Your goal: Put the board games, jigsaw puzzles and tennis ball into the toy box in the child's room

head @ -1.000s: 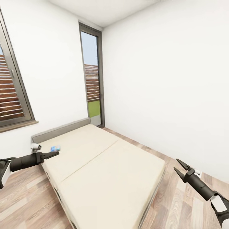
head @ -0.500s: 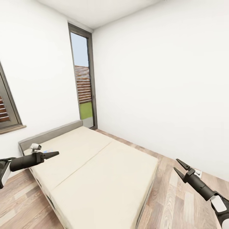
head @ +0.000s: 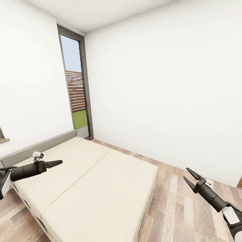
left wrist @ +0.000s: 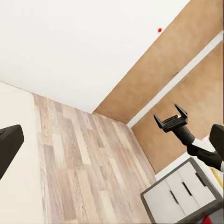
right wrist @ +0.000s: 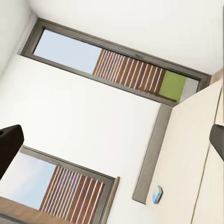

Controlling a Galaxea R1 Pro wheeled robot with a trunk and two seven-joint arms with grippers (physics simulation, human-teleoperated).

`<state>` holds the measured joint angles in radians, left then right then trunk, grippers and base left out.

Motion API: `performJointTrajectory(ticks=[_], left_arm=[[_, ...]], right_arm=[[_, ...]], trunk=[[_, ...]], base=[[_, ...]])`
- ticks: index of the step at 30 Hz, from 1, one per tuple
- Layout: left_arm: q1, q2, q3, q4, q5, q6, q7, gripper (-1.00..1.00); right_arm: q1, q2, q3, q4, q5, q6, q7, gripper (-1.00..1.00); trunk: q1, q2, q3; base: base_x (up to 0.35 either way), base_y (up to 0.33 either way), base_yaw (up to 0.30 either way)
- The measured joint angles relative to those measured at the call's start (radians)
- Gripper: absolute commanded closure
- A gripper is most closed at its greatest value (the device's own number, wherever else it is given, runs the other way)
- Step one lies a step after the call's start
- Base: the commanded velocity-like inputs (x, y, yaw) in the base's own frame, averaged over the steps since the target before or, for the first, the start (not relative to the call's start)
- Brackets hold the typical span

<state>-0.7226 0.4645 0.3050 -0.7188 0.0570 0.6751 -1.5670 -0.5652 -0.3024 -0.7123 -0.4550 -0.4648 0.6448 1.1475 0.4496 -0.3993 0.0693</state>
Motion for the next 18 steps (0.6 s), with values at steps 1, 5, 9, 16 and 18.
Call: performJointTrajectory(ticks=[1, 5, 9, 16, 18], left_arm=[[0.000, 0.000, 0.000, 0.000, 0.000, 0.000, 0.000, -1.00], [0.000, 0.000, 0.000, 0.000, 0.000, 0.000, 0.000, -1.00], [0.000, 0.000, 0.000, -0.001, 0.000, 0.000, 0.000, -1.00], [0.000, 0.000, 0.000, -0.001, 0.000, 0.000, 0.000, -1.00], [0.000, 0.000, 0.000, -0.001, 0.000, 0.000, 0.000, -1.00]], right_arm=[[0.000, 0.000, 0.000, 0.000, 0.000, 0.000, 0.000, -1.00], [0.000, 0.000, 0.000, 0.000, 0.000, 0.000, 0.000, -1.00], [0.000, 0.000, 0.000, 0.000, 0.000, 0.000, 0.000, -1.00], [0.000, 0.000, 0.000, 0.000, 0.000, 0.000, 0.000, -1.00], [0.000, 0.000, 0.000, 0.000, 0.000, 0.000, 0.000, -1.00]], trunk=[[0.000, 0.000, 0.001], [0.000, 0.000, 0.005], [0.000, 0.000, 0.009], [0.000, 0.000, 0.017], [0.000, 0.000, 0.019]], base=[[0.000, 0.023, -0.225], [0.000, 0.065, -0.225], [0.000, 0.116, -0.225], [0.000, 0.125, -0.225], [0.000, 0.063, -0.221]])
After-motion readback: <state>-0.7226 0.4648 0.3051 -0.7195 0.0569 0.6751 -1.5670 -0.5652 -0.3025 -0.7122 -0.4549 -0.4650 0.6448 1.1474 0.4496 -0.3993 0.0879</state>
